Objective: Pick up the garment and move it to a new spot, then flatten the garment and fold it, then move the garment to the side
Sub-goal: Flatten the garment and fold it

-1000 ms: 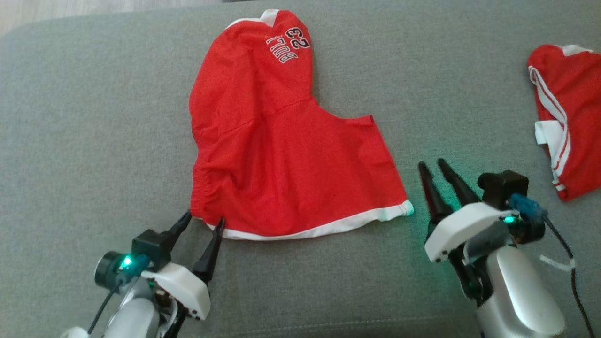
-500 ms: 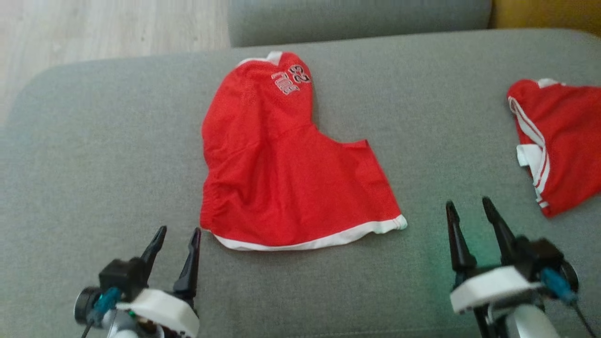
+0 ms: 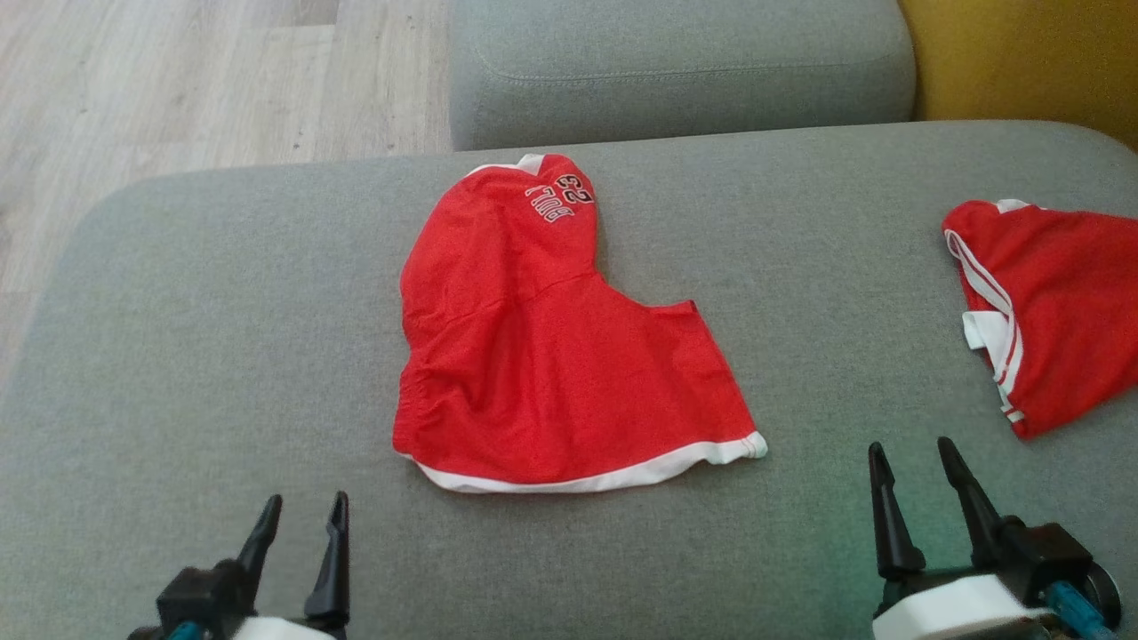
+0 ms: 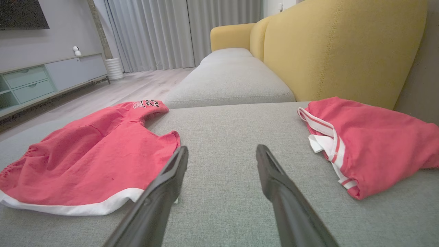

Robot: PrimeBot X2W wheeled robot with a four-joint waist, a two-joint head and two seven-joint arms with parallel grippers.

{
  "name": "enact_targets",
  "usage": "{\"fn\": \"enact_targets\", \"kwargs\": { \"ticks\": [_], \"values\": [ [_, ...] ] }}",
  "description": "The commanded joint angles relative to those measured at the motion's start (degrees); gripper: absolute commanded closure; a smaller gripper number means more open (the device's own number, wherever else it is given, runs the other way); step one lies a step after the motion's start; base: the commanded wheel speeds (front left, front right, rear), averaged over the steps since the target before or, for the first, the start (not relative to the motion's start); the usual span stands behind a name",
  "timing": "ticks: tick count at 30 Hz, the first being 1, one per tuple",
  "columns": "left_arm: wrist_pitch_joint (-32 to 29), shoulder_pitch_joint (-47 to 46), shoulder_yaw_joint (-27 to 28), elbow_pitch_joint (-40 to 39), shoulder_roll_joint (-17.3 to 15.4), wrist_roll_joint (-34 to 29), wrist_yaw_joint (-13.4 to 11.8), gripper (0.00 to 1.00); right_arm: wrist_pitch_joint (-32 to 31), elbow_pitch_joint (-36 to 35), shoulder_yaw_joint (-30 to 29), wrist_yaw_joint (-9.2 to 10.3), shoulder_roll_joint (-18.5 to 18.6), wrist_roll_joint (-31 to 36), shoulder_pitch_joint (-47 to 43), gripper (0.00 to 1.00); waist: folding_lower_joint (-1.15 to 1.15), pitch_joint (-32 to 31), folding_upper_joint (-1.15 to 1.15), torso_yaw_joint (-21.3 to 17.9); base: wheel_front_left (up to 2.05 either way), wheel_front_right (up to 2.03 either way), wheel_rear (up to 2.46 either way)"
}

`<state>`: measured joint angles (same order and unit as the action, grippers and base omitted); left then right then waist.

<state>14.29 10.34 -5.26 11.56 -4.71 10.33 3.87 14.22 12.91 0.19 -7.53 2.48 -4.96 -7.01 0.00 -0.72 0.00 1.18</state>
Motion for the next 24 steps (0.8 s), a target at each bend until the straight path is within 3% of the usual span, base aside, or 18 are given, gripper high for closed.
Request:
{"fn": "enact_targets", "kwargs": {
  "ticks": [1,7,11,18,24],
  "values": [
    [0.7,-2.4,2.6,-1.7,0.0,-0.4,0.3,0.0,0.8,-1.9,1.5,0.04,0.4,0.1,1.2,0.0,0.0,0.0,0.0,0.1,0.0,0.0,0.0],
    [0.7,-2.9,2.8,-1.0,0.8,-1.8,1.6,0.0,0.8,-0.7,2.8,0.04,0.4,-1.7,2.0,0.0,0.0,0.7,0.0,0.1,0.0,0.0,0.0],
    [0.7,-5.1,1.3,1.5,0.5,-3.1,2.5,0.0,-0.6,2.7,6.6,0.04,0.4,-3.9,5.7,0.0,0.0,3.0,0.0,-0.2,0.0,0.0,0.0],
    [0.7,-12.4,-1.8,7.6,-1.5,-4.9,3.3,0.0,-11.4,7.4,12.0,0.04,1.2,-5.9,15.3,0.0,0.0,8.0,0.0,0.2,0.0,0.0,0.0],
    [0.7,-17.7,-5.0,13.4,-3.2,-5.1,3.5,0.0,-21.1,9.9,13.7,0.04,2.1,-7.3,18.4,0.0,0.0,10.0,0.0,1.3,0.0,0.0,0.0]
  ]
}}
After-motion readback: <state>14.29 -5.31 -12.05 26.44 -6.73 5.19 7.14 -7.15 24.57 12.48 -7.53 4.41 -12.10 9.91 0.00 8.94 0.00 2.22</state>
